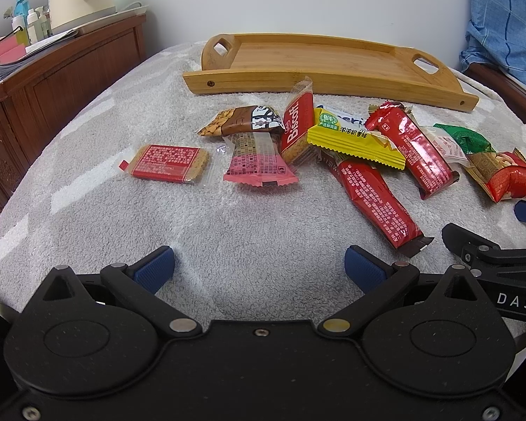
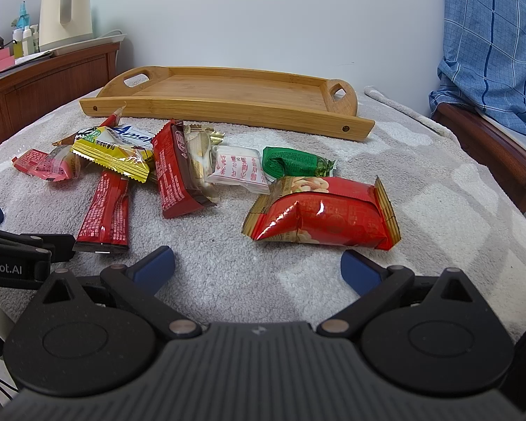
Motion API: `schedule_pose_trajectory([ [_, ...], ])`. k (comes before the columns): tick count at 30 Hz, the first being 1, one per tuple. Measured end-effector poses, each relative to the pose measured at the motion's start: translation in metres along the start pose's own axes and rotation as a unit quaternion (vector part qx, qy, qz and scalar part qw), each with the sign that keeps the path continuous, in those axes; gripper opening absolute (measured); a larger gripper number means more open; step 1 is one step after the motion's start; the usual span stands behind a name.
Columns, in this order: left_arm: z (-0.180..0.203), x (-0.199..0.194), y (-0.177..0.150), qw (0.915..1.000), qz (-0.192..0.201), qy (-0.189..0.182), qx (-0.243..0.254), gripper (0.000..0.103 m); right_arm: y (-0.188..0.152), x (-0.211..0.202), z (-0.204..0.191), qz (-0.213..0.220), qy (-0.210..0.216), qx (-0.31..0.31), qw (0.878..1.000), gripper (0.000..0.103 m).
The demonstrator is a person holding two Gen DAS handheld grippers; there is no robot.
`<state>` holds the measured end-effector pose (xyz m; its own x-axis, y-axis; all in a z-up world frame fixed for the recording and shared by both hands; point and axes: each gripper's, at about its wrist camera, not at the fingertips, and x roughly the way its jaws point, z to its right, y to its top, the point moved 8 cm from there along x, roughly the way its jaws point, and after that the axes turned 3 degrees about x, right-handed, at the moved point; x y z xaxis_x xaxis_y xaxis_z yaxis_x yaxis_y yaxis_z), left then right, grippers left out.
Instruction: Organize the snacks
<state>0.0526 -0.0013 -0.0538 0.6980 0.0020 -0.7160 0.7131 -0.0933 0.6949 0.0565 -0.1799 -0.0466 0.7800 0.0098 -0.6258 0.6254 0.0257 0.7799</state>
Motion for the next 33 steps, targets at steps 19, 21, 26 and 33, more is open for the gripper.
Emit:
schedule_pose_trajectory([
  [19, 0.0, -0.0011, -0.0006, 0.9999, 0.009, 0.0, 0.003, 0.103, 0.0, -0.0004, -0.0011, 0.001, 0.003, -0.003, 1.0, 0.103],
  [21, 0.0002, -0.0012, -0.0003, 0.9999, 0.013, 0.0, 0.005, 0.103, -0.0002, 0.0003, 0.0011, 0.003, 0.002, -0.004, 1.0, 0.103],
  [26, -0.0005, -0.002, -0.0012, 0.9997, 0.025, 0.003, -0.002, 0.103, -0.0013, 0.0002, -0.0008, 0.004, -0.001, -0.005, 1.0, 0.103],
  [33, -0.0014, -0.0017, 0.0029, 0.9999, 0.008, 0.004, -0.007, 0.103, 0.0039, 0.0002, 0.0018, -0.016, 0.01, 0.007, 1.0, 0.103],
])
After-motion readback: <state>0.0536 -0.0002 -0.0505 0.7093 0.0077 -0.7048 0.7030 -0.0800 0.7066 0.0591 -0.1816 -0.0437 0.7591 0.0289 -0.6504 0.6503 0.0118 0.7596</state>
